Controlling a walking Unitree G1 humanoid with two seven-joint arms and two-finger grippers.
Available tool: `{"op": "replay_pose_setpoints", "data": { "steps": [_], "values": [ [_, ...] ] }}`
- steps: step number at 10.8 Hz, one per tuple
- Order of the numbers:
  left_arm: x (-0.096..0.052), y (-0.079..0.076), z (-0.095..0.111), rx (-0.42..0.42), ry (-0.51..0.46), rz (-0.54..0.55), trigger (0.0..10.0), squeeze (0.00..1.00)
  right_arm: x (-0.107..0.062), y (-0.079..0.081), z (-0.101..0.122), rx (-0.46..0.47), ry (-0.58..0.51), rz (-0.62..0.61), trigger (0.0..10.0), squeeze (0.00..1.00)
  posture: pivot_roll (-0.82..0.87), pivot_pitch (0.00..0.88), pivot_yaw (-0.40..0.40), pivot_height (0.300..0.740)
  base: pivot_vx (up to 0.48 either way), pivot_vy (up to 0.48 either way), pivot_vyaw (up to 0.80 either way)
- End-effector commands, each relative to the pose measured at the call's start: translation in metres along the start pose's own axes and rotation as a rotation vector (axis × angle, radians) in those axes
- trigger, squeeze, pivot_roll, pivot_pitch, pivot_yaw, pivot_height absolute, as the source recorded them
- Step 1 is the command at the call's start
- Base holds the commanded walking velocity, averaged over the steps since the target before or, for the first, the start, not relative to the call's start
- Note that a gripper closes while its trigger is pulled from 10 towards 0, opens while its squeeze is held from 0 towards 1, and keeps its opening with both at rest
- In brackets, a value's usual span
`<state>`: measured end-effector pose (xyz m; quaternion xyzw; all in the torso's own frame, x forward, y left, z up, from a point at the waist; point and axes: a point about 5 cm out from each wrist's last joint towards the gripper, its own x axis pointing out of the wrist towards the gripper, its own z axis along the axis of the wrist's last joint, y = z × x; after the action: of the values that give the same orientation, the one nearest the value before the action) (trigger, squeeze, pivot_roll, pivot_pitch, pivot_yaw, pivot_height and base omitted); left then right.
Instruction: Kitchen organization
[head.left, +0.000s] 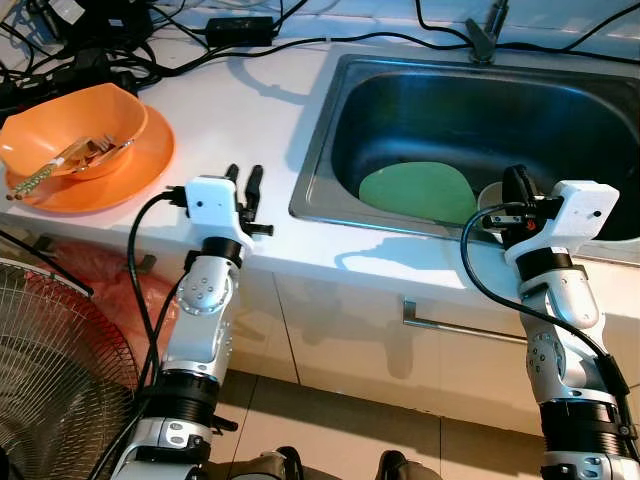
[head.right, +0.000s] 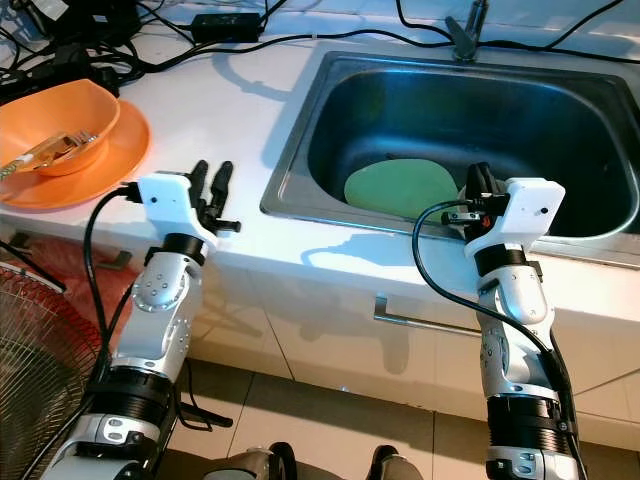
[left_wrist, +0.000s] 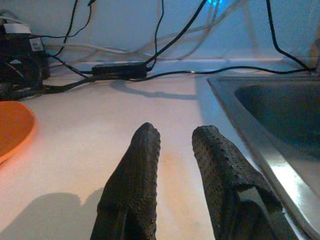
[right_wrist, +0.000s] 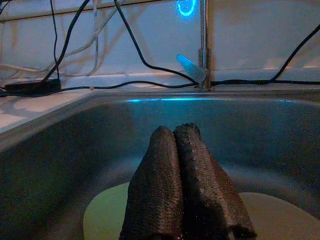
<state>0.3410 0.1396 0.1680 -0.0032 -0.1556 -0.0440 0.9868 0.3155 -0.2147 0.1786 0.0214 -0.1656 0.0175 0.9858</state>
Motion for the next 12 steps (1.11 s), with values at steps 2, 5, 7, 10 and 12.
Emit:
{"op": "replay_pose_setpoints", "data": {
  "steps": [2,5,7,10,12],
  "values": [
    [-0.0043,0.0054,-0.0039,-0.005,0.025,0.031,10.0,0.0,-0.0042,0.0004,-0.0105,0.011,0.043,-0.004,10.0,0.0,0.02,0.169,0.069,0.74,0.0,0.0,0.0],
    [-0.0044,0.0053,-0.0047,-0.009,0.028,0.034,10.0,0.0,-0.0052,0.0003,-0.0144,0.019,0.061,-0.003,10.0,0.0,0.02,0.17,0.069,0.74,0.0,0.091,0.0],
    [-0.0048,0.0041,-0.0054,-0.009,0.033,0.03,10.0,0.0,-0.0062,0.0001,-0.0156,0.023,0.066,-0.003,10.0,0.0,0.02,0.169,0.07,0.74,0.0,0.27,0.0],
    [-0.0044,0.0028,-0.0058,-0.012,0.039,0.025,10.0,0.0,-0.0071,0.0004,-0.0167,0.028,0.071,-0.003,10.0,0.0,0.01,0.166,0.073,0.74,0.0,0.324,0.0],
    [-0.0046,0.0021,-0.0063,-0.012,0.042,0.022,10.0,0.0,-0.0078,0.0006,-0.0173,0.028,0.073,-0.003,10.0,0.0,0.01,0.162,0.076,0.74,0.0,0.358,0.0]
  ]
}}
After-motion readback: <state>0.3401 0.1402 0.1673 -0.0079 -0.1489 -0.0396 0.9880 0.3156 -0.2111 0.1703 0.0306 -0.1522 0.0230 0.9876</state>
